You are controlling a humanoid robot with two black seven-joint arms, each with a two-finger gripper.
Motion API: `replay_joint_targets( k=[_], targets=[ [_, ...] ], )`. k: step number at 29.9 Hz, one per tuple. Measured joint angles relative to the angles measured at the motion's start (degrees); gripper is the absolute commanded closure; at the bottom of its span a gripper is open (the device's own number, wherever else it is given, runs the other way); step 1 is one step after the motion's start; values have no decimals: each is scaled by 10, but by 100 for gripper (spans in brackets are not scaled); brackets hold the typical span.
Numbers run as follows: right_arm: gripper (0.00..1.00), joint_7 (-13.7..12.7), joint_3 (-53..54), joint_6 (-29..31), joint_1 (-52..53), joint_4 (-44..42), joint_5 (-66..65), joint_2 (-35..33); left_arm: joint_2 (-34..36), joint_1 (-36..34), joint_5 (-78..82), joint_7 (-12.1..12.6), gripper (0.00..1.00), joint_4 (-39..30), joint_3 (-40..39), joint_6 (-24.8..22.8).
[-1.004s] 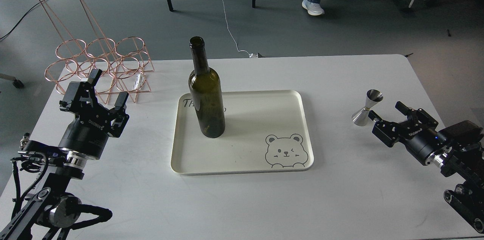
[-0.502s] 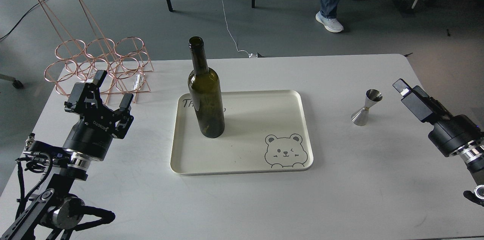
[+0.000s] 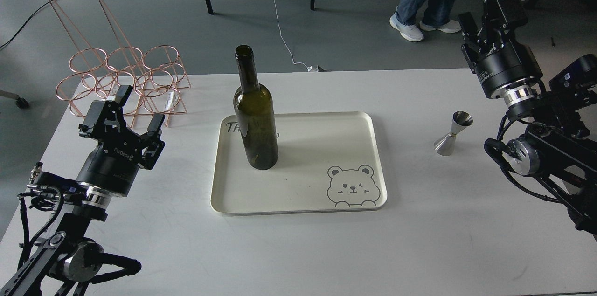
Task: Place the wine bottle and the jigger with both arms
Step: 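Set the jigger on the table and raise the right gripper away, then reach the left gripper to the wine bottle neck and grasp it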
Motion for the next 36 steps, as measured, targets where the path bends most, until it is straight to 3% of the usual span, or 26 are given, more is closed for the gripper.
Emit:
replay_joint_targets(
  k=[4,12,16,22,26,36],
  targets=[
    [3,0,10,50,-9,-43,45,68,4,0,0,-1,2,-8,0,0],
    [2,0,74,252,-90,-141,58,146,6,0,1,-1,2,-18,-2,0],
    [2,-24,100,327,-125,-176,57,158,6,0,5,-3,2,-18,-1,0],
    [2,-71,121,459,-151,-181,57,136,26,-1,24,-25,2,-21,-2,1],
    [2,-92,138,481,-158,-190,57,127,39,-3,54,-43,2,-29,-2,1],
    [2,-90,162,483,-180,-201,55,130,131,-16,301,-50,2,-65,-4,6]
  ],
)
